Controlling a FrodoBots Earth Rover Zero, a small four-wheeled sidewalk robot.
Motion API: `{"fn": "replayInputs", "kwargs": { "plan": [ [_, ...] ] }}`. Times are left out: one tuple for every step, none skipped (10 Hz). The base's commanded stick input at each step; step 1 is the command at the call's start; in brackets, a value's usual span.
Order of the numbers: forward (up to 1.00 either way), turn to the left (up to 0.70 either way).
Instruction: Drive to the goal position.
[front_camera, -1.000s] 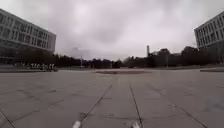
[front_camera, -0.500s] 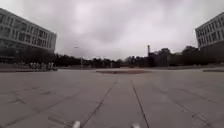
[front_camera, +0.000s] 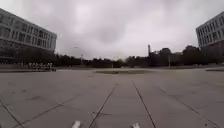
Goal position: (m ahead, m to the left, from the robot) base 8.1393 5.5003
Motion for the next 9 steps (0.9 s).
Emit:
{"fn": "replayInputs", "kwargs": {
  "plan": [
    [0.70,0.00],
    [0.70,0.00],
    [0.70,0.00],
    [0.70,0.00],
    [0.70,0.00],
    [0.70,0.00],
    [0.70,0.00],
    [0.70,0.00],
    [0.70,0.00]
  ]
}}
